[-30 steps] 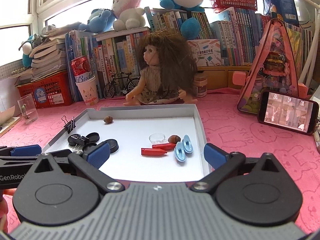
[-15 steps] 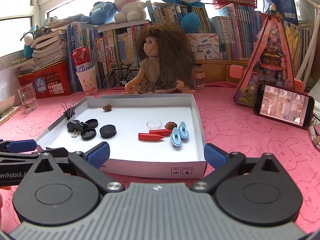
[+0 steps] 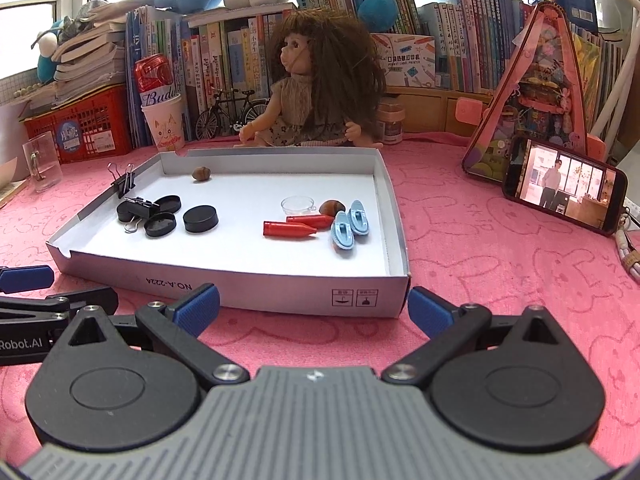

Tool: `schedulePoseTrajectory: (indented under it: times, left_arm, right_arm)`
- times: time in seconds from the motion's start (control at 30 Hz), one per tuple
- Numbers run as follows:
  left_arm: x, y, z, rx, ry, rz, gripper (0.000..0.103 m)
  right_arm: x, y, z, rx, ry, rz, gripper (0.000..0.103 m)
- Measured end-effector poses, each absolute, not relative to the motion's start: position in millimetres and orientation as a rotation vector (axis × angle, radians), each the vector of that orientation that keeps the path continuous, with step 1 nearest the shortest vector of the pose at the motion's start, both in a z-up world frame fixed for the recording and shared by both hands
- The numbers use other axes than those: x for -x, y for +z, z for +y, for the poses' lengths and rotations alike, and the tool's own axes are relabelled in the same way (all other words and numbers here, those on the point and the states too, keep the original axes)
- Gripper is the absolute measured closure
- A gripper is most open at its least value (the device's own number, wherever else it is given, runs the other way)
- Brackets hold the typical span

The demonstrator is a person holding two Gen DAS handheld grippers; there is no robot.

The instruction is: Organize rigid objects

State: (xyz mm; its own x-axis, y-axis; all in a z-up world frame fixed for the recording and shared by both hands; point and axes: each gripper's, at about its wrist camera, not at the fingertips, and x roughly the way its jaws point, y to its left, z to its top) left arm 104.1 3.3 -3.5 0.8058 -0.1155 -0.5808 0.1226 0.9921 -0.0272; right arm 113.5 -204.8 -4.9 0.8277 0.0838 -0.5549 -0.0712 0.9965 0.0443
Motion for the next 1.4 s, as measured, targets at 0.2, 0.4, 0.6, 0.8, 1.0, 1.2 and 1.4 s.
schedulePoseTrajectory:
  times: [0.2,0.4,0.6,0.8,1.0,1.2,1.4]
  left_arm:
    - [-108,-9,2,-0.021,-0.102,0.645,0.018]
    - [-110,-14,0,-0.037,-0.082,0.647,0.016]
    - [-111,-16,1,-0.034,-0.079,0.643,0.013]
    - [-114,-18,2,-0.031,-0.07,0.653,0.005]
    - [-116,-18,3,-0.029,-0.063,0.661,0.002]
    - [-117,-18,2,-0.029,-0.063,0.663,0.001]
    - [-117,-18,2,-0.028,-0.063,0.663,0.0]
  right_arm:
    - [-120,-11,-206,-0.021,0.062,0.637,0.0]
    - [-126,-16,-206,-0.024,0.049,0.683,0.0]
    - [-127,-17,-202,0.009,0.042,0.694,0.0]
    - [-127,-18,-201,0.012,0.041,0.695,0.0]
    - [-127,-18,-201,0.012,0.041,0.695,0.0]
    - [-127,-18,-201,0.012,0.041,0.695,0.0]
    - [-127,-18,-201,0.012,0.041,0.695,0.0]
